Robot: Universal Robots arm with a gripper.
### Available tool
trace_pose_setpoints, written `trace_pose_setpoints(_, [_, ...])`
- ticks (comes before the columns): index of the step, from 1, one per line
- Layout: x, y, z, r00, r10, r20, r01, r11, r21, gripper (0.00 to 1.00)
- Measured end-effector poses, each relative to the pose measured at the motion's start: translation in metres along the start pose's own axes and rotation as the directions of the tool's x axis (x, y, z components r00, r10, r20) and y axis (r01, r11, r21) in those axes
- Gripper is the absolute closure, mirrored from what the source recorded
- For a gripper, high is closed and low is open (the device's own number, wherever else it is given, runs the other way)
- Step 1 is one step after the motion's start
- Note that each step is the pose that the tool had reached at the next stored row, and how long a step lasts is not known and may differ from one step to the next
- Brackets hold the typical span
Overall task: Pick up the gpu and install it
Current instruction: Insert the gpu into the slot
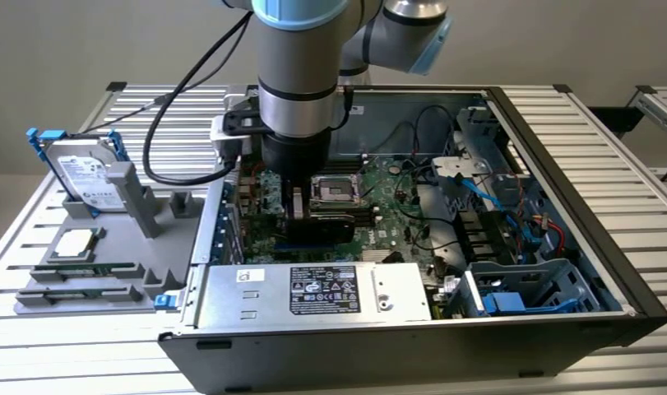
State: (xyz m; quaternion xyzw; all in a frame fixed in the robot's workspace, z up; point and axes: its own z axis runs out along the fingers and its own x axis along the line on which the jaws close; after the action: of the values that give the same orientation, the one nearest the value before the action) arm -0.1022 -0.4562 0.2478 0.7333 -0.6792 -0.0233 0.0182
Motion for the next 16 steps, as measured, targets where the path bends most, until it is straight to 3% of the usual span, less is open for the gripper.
trace_pose_setpoints(16, [0.0015,0.0003,0.0004,0.9999,-0.008,0.0063,0.008,1.0,0.0005,0.72])
